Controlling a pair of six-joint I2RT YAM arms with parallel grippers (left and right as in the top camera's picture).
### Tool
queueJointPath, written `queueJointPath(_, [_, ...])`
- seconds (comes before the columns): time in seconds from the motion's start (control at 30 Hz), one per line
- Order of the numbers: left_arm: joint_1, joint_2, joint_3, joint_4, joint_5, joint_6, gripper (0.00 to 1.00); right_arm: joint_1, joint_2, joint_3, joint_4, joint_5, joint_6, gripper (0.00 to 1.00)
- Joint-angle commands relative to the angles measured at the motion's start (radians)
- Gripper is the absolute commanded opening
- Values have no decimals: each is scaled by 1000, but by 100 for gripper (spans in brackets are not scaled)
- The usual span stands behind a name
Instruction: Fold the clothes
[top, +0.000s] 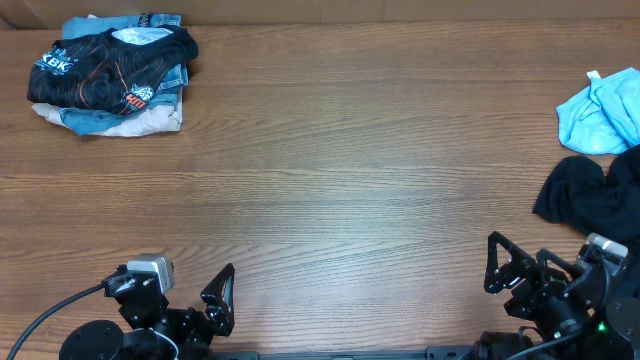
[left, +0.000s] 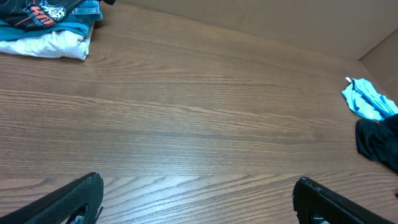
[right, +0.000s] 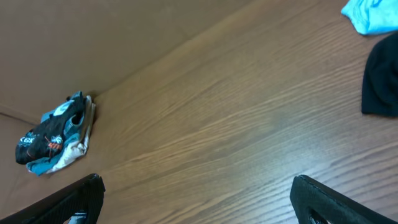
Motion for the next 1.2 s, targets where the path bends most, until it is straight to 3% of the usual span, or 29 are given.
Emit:
queueJointPath(0.0, [0,-6,-8,2,10,-10,100,-4,-3,-3,-9,10,5,100])
queueJointPath(0.5, [0,-6,-8,-133,10,-10,100,-4,-3,-3,-97,10,5,100])
queueJointPath(0.87, [0,-6,-8,-149,10,-10,100,-2,-3,-3,-87,37,-2,100])
queueJointPath(1.17, [0,-6,-8,-149,10,-10,100,75,-69,-176,255,95,-55,100])
